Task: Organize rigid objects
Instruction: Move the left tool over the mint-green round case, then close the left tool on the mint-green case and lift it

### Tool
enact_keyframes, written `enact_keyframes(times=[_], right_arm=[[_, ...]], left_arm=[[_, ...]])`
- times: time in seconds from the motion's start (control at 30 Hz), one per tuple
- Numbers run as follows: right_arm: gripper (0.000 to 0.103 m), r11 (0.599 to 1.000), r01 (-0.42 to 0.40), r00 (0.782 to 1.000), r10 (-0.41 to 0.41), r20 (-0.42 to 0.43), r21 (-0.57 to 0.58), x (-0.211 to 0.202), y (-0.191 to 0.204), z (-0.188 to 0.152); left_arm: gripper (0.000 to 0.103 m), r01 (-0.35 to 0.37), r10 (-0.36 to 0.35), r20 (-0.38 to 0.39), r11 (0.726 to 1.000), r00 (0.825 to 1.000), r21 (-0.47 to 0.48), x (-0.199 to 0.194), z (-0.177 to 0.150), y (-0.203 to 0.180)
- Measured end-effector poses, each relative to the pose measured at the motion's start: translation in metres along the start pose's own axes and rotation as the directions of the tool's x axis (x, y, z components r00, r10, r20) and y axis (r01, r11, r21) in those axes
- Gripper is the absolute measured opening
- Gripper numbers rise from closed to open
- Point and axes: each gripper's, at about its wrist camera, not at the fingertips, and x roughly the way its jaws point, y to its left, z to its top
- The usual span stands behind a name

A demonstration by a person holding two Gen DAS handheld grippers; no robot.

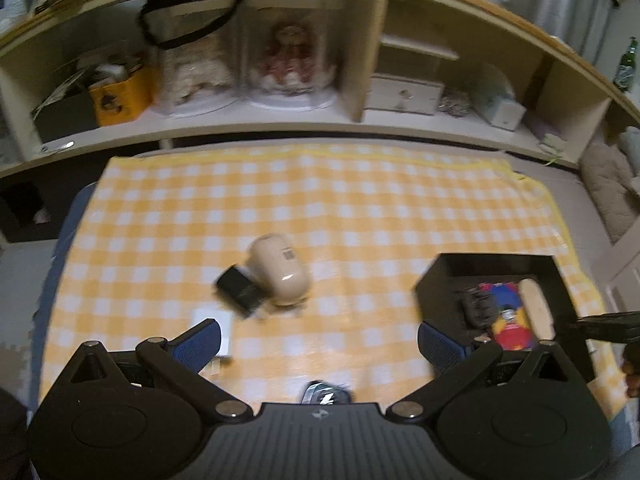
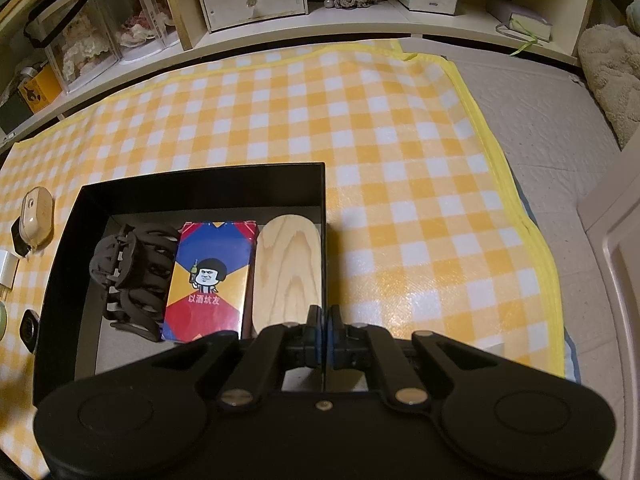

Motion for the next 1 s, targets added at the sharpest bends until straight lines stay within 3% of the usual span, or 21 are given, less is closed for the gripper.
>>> enact_keyframes(times=[0.43,0.53,0.63,0.77,1.0], right_arm=[[0.004,1.000,0.004,1.000,-0.004,-0.010,-0.005,0.000,0.002,0.001],[0.004,1.000,0.004,1.000,-0.004,-0.012,-0.003,0.000,0.001,0.000],[0.004,1.000,0.005,1.000,-0.005,-0.014,-0.003,0.001,0.001,0.001],[0.004,1.000,0.004,1.000,-0.004,-0.014,-0.001,0.001,0.001,0.001],[0.004,1.000,0.004,1.000,-0.004,-0.015,0.002,0.002,0.001,0.002]], left_arm=[[0.103,-0.066,0.064,-0.075,0.997,0.995,-0.026,0.025,-0.006,0.062],[0.103,-0.072,0.067,-0.127,0.997,0.990,-0.030,0.036,-0.011,0.073],[0.103,-0.046,0.046,-0.199,0.999,0.979,0.005,0.048,-0.017,0.079],[0.101,-0.056,0.078,-0.262,0.994,0.962,0.094,0.059,-0.026,0.075],[0.067,-0.054,0.093,-0.355,0.991,0.930,0.120,0.078,-0.038,0.076]])
